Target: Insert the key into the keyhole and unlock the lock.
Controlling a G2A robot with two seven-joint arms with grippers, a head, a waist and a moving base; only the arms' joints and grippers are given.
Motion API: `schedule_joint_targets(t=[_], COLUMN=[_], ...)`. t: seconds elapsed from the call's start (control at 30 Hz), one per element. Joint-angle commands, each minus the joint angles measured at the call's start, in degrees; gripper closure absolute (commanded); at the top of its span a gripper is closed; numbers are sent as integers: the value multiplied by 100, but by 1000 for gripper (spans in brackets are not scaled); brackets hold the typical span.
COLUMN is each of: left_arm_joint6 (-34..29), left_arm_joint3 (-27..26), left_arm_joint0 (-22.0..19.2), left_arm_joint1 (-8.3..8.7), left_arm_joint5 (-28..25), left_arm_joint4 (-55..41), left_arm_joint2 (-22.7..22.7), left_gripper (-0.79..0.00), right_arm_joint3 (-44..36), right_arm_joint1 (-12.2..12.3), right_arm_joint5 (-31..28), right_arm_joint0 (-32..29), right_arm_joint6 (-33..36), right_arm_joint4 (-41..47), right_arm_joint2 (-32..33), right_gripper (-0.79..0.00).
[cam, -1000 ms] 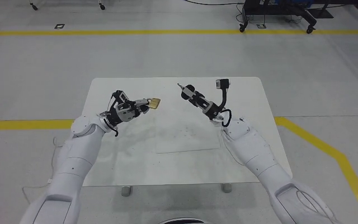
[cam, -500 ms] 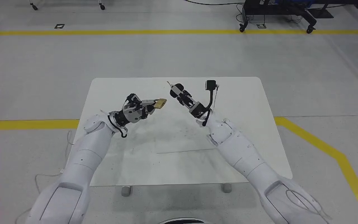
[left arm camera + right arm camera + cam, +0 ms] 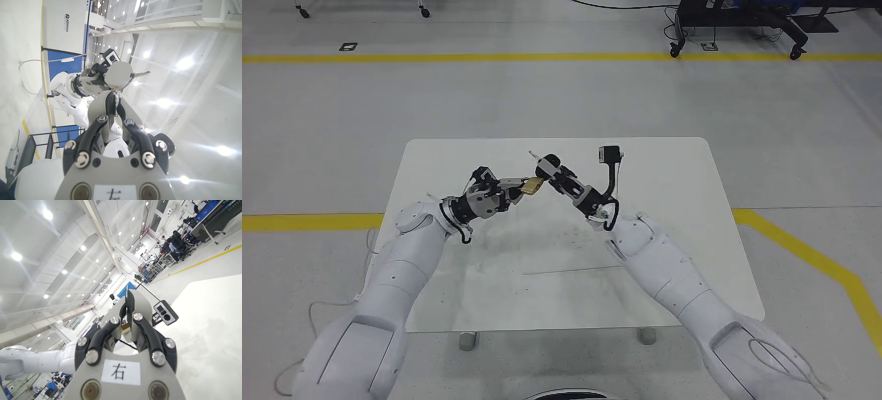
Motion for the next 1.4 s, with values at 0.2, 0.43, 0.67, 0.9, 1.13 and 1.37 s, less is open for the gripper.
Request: schedule_joint_targets(t=[0.2,0.43,0.67,0.9,1.13,1.37], left_arm_joint6=[93,172,307,817,1288,2100], left_arm_joint3=[125,190,210,197,-5,-552], left_arm_joint0=[-52,-77,-62,13,280,639], left_arm_joint1=[-42,-56,-62,-15,81,136], left_arm_joint5=[-65,-182,-339,-1004,-1684,-2461], left_arm_joint4=[51,102,95,-108,-286,258], left_arm_joint2=[2,-37,-116,-434,-831,-921], left_gripper=[0,0,0,0,0,0], right_arm_joint3=[-93,-173,-279,-438,-689,-1177], right_arm_joint1=[23,40,95,194,274,199], right_arm_joint5=[-88,-62,-139,-179,512,1327], right_arm_joint0=[-67,-98,-167,-304,-500,-740], right_arm_joint6=[646,1136,1593,1672,1387,917], right_arm_joint4=[427,605,992,962,362,-278], right_arm_joint2=[95,127,285,591,785,473], right_gripper=[0,0,0,0,0,0])
